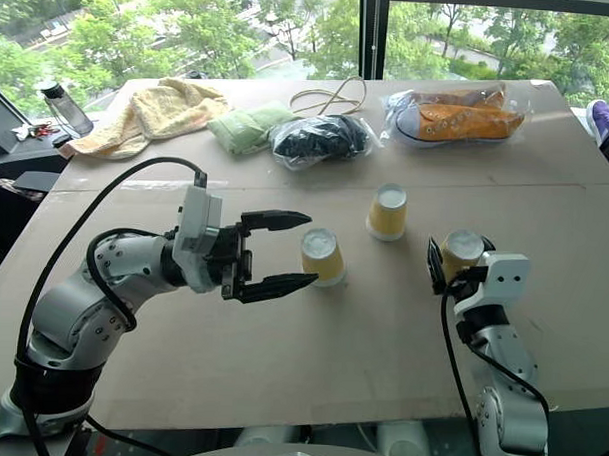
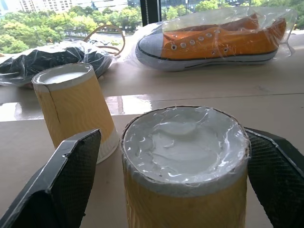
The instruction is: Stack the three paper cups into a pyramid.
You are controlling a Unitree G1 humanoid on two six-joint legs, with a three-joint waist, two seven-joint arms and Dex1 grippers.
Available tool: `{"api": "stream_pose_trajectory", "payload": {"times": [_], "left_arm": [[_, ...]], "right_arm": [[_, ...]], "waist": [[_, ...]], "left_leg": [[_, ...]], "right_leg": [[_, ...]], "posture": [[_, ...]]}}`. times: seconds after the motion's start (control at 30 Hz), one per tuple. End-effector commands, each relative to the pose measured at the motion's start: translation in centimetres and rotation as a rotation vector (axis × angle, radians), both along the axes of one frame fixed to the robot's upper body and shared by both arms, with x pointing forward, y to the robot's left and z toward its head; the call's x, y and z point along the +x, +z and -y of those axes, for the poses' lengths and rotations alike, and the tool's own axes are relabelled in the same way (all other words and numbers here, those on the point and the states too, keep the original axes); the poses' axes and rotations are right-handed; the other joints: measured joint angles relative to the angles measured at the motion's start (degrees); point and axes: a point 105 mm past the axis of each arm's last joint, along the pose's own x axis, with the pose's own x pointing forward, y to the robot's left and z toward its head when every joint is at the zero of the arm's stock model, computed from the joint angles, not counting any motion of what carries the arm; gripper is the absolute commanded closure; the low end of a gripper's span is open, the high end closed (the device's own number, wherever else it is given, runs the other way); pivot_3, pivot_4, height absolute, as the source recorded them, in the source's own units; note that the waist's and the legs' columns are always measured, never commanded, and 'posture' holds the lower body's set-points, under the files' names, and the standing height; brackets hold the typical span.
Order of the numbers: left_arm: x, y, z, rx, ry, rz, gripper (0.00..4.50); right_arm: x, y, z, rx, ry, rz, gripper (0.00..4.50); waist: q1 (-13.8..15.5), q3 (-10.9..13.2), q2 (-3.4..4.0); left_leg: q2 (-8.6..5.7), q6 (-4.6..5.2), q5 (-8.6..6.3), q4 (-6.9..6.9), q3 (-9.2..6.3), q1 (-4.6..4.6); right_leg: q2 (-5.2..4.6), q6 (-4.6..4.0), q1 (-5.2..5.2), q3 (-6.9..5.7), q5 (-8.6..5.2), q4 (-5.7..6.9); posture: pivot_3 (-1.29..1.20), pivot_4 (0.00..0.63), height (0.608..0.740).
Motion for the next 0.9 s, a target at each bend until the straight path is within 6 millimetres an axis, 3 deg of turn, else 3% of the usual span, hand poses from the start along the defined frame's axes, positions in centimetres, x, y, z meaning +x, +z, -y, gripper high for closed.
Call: {"api": "stream_pose_trajectory", "payload": {"times": [0.03, 0.1, 0.27, 0.6, 0.9], "left_arm": [[-0.2, 0.6, 0.1, -0.004, -0.018, 0.045, 0.07], [-0.1, 0.5, 0.1, -0.005, -0.020, 0.047, 0.07], [-0.1, 0.5, 0.2, -0.007, -0.021, 0.048, 0.00], [-0.3, 0.4, 0.1, -0.007, -0.013, 0.048, 0.00], [-0.7, 0.4, -1.5, -0.009, 0.075, 0.033, 0.00]], "right_arm": [[-0.1, 1.7, 0.0, -0.027, -0.040, 0.063, 0.00], [-0.1, 1.7, -0.1, -0.031, -0.046, 0.065, 0.00], [0.0, 1.7, -0.4, -0.043, -0.040, 0.064, 2.24], [0.3, 2.4, -1.2, -0.092, 0.032, 0.087, 2.25], [0.1, 4.3, -5.7, -0.090, 0.454, 0.101, 2.25]], "waist": [[-0.02, 0.00, 0.00], [-0.03, 0.00, 0.00], [-0.05, 0.00, 0.00], [-0.06, 0.01, 0.01], [-0.23, 0.02, 0.02]], "left_leg": [[0.00, 0.00, 0.00, 0.00, 0.00, 0.00], [0.00, 0.00, 0.00, -0.01, 0.00, 0.00], [0.00, 0.00, 0.00, -0.01, 0.00, 0.00], [0.00, 0.00, 0.00, -0.01, 0.01, 0.00], [0.05, 0.03, -0.02, -0.01, 0.02, 0.00]], "right_leg": [[0.02, 0.00, 0.00, -0.01, 0.00, 0.00], [0.04, 0.00, -0.01, -0.01, 0.00, -0.01], [0.06, 0.00, -0.01, 0.00, 0.00, 0.00], [0.07, 0.00, -0.01, 0.00, 0.00, 0.00], [0.00, 0.00, -0.01, 0.00, 0.00, -0.02]], "posture": [[0.00, 0.150, 0.740], [0.00, 0.150, 0.740], [0.00, 0.150, 0.740], [0.00, 0.150, 0.740], [0.00, 0.150, 0.740]]}}
